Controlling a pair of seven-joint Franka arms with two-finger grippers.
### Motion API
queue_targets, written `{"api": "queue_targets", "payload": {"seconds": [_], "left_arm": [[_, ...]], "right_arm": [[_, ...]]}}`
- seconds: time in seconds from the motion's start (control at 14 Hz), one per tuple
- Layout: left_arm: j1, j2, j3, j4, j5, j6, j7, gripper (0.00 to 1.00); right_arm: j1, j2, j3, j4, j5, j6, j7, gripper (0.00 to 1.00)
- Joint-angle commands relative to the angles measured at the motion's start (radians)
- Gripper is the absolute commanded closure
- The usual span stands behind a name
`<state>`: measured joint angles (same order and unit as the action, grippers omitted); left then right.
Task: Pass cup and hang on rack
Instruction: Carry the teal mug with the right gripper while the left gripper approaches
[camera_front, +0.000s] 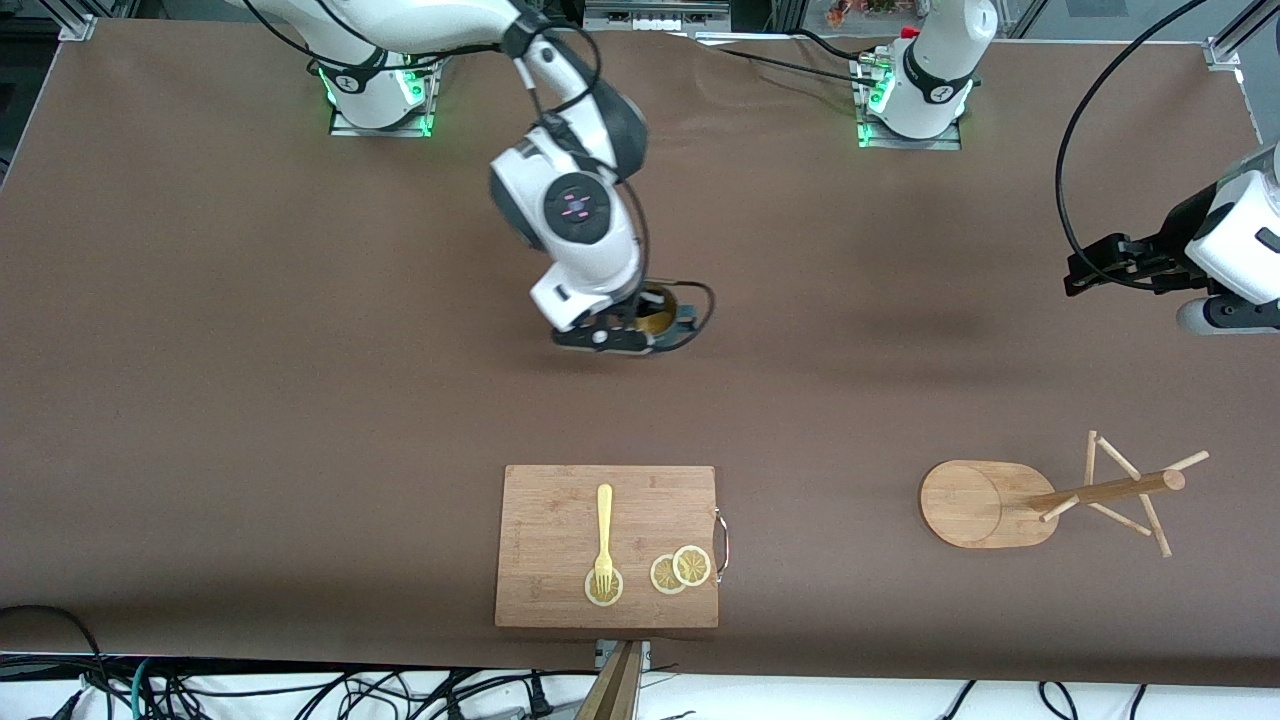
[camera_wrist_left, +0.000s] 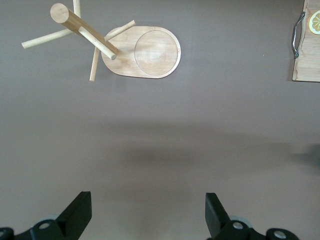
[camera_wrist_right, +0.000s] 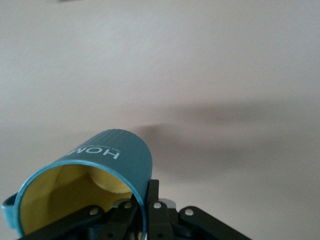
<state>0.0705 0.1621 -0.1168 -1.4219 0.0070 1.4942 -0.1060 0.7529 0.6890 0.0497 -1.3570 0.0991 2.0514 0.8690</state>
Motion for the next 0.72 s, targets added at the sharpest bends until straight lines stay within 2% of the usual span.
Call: {"api": "queue_targets", "payload": {"seconds": [0.0, 0.29, 0.65], "left_arm": [[-0.006, -0.006, 0.006, -0.005, 0.024, -0.003, 0.023, 0.0], [-0.003, -0.003, 0.006, -0.005, 0.024, -0.003, 0.023, 0.0], [-0.003, -0.003, 0.006, -0.005, 0.024, -0.003, 0.022, 0.0]], "right_arm": [[0.104, 0.13, -0.019, 0.168, 0.002, -0.022, 0.105, 1.0], [0.209, 0.195, -0.024, 0.197, -0.041, 0.036, 0.186, 1.0], [0.253, 0.225, -0.025, 0.197, -0.073, 0.079, 0.255, 1.0]]}}
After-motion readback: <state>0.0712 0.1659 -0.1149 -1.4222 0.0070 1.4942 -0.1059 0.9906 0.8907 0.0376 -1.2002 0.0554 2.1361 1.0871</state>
